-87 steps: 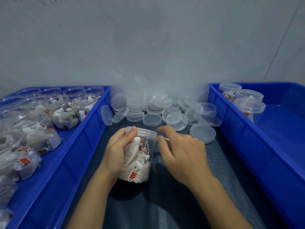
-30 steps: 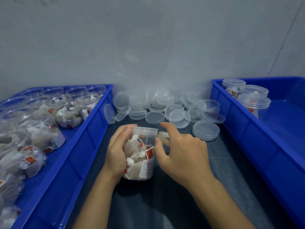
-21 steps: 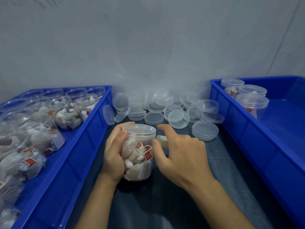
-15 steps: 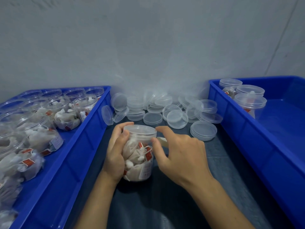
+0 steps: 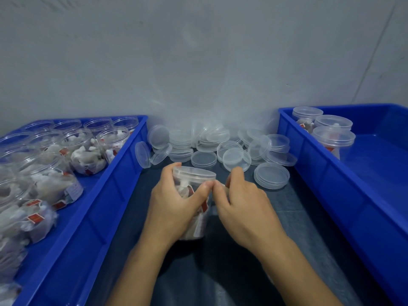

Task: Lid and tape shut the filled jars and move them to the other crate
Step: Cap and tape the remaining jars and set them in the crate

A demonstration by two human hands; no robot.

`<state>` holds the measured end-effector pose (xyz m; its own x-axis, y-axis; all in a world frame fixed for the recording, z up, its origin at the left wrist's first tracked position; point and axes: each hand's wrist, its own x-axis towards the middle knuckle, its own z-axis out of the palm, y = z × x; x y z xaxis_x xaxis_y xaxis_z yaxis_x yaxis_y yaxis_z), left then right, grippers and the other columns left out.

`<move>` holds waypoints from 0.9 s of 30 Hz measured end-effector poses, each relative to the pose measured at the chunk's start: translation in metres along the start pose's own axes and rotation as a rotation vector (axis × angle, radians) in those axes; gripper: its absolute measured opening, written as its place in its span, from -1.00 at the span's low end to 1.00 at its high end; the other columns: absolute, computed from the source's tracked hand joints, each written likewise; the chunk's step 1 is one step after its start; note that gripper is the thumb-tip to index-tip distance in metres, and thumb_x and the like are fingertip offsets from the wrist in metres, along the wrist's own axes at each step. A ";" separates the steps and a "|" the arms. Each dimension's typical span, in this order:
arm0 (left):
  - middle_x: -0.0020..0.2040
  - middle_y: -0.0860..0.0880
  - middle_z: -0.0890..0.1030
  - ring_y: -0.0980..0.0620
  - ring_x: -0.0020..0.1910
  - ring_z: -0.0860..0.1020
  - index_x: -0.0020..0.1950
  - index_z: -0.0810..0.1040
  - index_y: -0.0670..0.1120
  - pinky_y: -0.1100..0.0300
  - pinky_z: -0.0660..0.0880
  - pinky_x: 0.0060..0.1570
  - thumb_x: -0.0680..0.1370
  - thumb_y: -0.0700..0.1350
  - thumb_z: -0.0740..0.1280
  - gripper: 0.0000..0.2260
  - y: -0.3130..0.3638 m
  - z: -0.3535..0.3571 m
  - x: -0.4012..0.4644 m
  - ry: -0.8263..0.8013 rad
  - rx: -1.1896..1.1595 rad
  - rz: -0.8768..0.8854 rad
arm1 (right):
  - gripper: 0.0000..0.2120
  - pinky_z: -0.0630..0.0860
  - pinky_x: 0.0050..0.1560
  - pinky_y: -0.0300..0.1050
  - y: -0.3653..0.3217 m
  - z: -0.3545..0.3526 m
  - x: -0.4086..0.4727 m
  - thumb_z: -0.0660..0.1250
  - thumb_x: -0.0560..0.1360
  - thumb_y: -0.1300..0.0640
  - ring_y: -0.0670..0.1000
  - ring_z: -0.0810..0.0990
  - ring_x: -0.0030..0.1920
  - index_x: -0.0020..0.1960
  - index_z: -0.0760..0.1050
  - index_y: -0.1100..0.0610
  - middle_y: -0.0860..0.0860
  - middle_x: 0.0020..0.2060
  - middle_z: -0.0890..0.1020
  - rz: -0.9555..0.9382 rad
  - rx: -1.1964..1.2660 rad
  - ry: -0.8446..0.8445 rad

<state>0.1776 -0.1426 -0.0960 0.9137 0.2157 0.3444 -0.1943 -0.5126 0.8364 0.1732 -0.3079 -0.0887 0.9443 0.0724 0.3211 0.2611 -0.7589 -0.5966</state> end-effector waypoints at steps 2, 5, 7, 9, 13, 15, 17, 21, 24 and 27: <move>0.09 0.27 0.60 0.32 0.09 0.58 0.44 0.45 0.06 0.55 0.40 -0.04 0.36 0.31 0.53 -0.28 0.000 0.000 0.000 0.026 0.031 0.020 | -0.66 0.46 -0.09 0.16 0.003 -0.002 0.002 0.04 0.63 -0.23 0.23 0.53 -0.13 -0.16 0.28 -0.02 0.02 -0.22 0.59 0.036 0.034 -0.067; 0.24 0.15 0.56 0.15 0.19 0.53 0.50 0.43 0.05 0.36 0.39 0.07 0.33 0.40 0.48 -0.17 0.000 -0.003 -0.001 0.060 0.081 0.052 | -0.61 0.46 -0.11 0.15 0.007 -0.001 0.005 0.08 0.67 -0.17 0.19 0.50 -0.17 -0.24 0.29 0.03 -0.04 -0.28 0.51 0.017 0.007 -0.124; 0.32 0.10 0.55 0.12 0.24 0.52 0.54 0.39 0.04 0.31 0.43 0.13 0.26 0.45 0.36 -0.08 0.002 -0.003 -0.001 0.063 0.107 0.052 | -0.62 0.40 -0.14 0.11 0.009 0.000 0.005 0.06 0.70 -0.17 0.19 0.50 -0.15 -0.22 0.27 0.00 -0.06 -0.26 0.51 -0.034 -0.060 -0.113; 0.41 0.03 0.56 0.02 0.32 0.54 0.60 0.32 0.03 0.11 0.50 0.26 0.25 0.45 0.32 -0.02 0.004 0.000 -0.002 0.079 0.134 0.045 | -0.65 0.27 -0.17 0.07 0.011 0.000 0.005 0.01 0.72 -0.16 0.20 0.51 -0.13 -0.19 0.24 -0.05 -0.04 -0.20 0.56 -0.079 -0.135 -0.093; 0.45 -0.01 0.54 -0.04 0.37 0.54 0.62 0.23 0.09 -0.04 0.53 0.29 0.28 0.45 0.36 -0.02 0.003 0.004 -0.004 0.107 0.153 0.077 | -0.67 0.28 -0.17 0.09 0.012 0.000 0.006 -0.02 0.69 -0.21 0.20 0.47 -0.18 -0.19 0.23 -0.10 -0.10 -0.28 0.46 -0.061 -0.135 -0.110; 0.45 0.01 0.54 -0.01 0.38 0.53 0.61 0.26 0.09 -0.05 0.53 0.32 0.25 0.47 0.41 0.00 0.000 0.004 -0.002 0.114 0.145 0.071 | -0.65 0.33 -0.18 0.09 0.012 0.000 0.007 0.00 0.66 -0.22 0.20 0.50 -0.19 -0.20 0.26 -0.05 -0.08 -0.29 0.52 -0.057 -0.112 -0.070; 0.42 0.04 0.55 0.02 0.37 0.53 0.57 0.29 0.11 0.00 0.53 0.31 0.21 0.51 0.44 0.01 -0.001 0.004 0.000 0.123 0.131 0.041 | -0.63 0.35 -0.21 0.07 0.011 -0.001 0.007 0.01 0.61 -0.22 0.18 0.53 -0.22 -0.23 0.28 -0.01 -0.06 -0.34 0.54 -0.082 -0.117 -0.007; 0.32 0.11 0.57 0.06 0.30 0.55 0.50 0.34 0.12 0.03 0.56 0.23 0.18 0.59 0.42 0.01 -0.004 0.003 0.003 0.104 0.125 -0.001 | -0.61 0.33 -0.26 0.04 0.012 -0.003 0.006 0.02 0.59 -0.24 0.12 0.52 -0.30 -0.27 0.26 0.00 -0.06 -0.44 0.48 -0.127 -0.135 0.060; 0.30 0.12 0.58 0.07 0.27 0.56 0.49 0.34 0.12 0.04 0.57 0.22 0.12 0.70 0.36 0.09 -0.004 0.001 0.004 0.081 0.094 -0.024 | -0.60 0.36 -0.28 0.03 0.013 -0.005 0.007 0.03 0.61 -0.25 0.09 0.51 -0.33 -0.27 0.24 -0.02 -0.08 -0.46 0.46 -0.166 -0.151 0.095; 0.28 0.13 0.58 0.08 0.27 0.55 0.49 0.34 0.14 0.09 0.54 0.16 0.09 0.72 0.35 0.11 -0.004 0.000 0.005 0.062 0.063 -0.045 | -0.60 0.34 -0.30 0.02 0.013 -0.007 0.007 0.03 0.62 -0.26 0.08 0.51 -0.33 -0.28 0.22 -0.04 -0.09 -0.46 0.45 -0.185 -0.160 0.111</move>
<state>0.1830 -0.1390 -0.0979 0.8970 0.2895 0.3340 -0.1286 -0.5522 0.8238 0.1823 -0.3216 -0.0893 0.8536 0.1546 0.4975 0.3834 -0.8329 -0.3990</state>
